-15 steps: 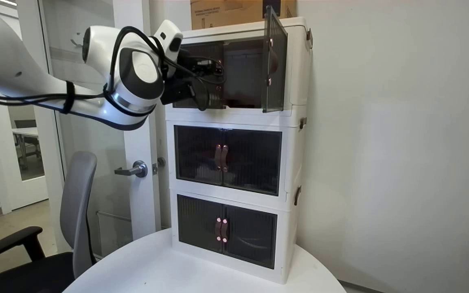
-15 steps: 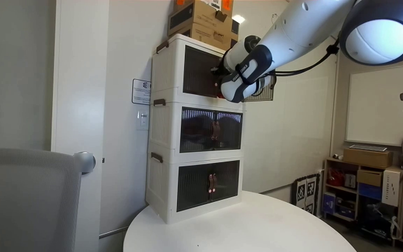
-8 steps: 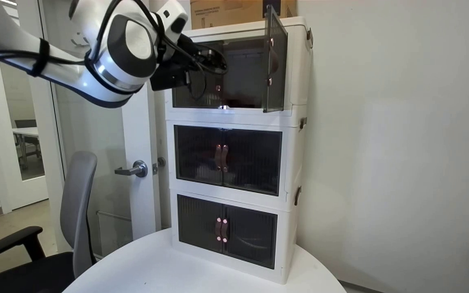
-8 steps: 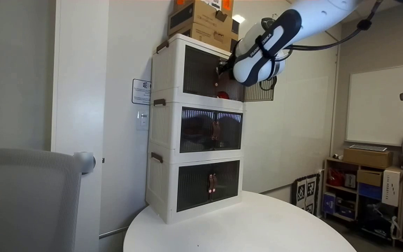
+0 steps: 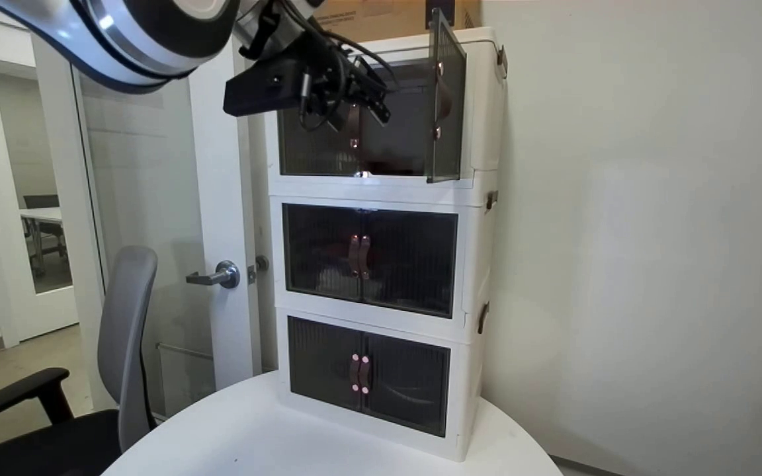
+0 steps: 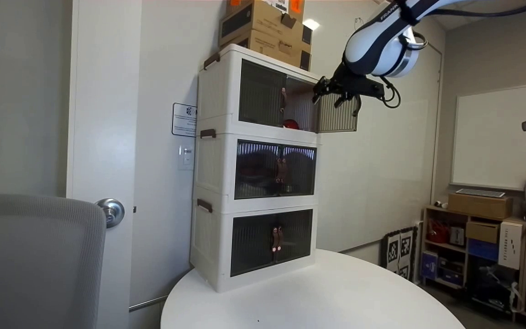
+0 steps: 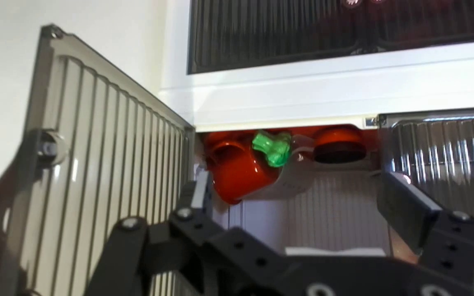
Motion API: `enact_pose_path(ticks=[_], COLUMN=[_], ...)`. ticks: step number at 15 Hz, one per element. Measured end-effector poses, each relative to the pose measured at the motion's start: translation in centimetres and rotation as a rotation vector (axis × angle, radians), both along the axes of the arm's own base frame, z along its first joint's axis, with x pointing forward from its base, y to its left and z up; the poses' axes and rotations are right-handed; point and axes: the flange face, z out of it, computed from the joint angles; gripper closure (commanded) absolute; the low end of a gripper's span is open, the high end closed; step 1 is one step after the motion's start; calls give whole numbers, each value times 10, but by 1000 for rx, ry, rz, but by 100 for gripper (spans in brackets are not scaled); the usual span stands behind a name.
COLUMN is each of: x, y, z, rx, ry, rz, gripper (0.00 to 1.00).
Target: Close the doors of the third cabinet
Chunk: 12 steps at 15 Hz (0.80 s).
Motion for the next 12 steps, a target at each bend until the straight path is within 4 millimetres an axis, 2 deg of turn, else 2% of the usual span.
enact_pose_path(ticks=[3, 7, 10, 12], x=[-4, -5, -23, -46], y=[-21, -23, -19, -20], z=[3, 12, 15, 35], rx=[84, 219, 231, 178], ry=[121, 299, 468, 555], rz=[62, 180, 201, 162], gripper=[0, 0, 0, 0])
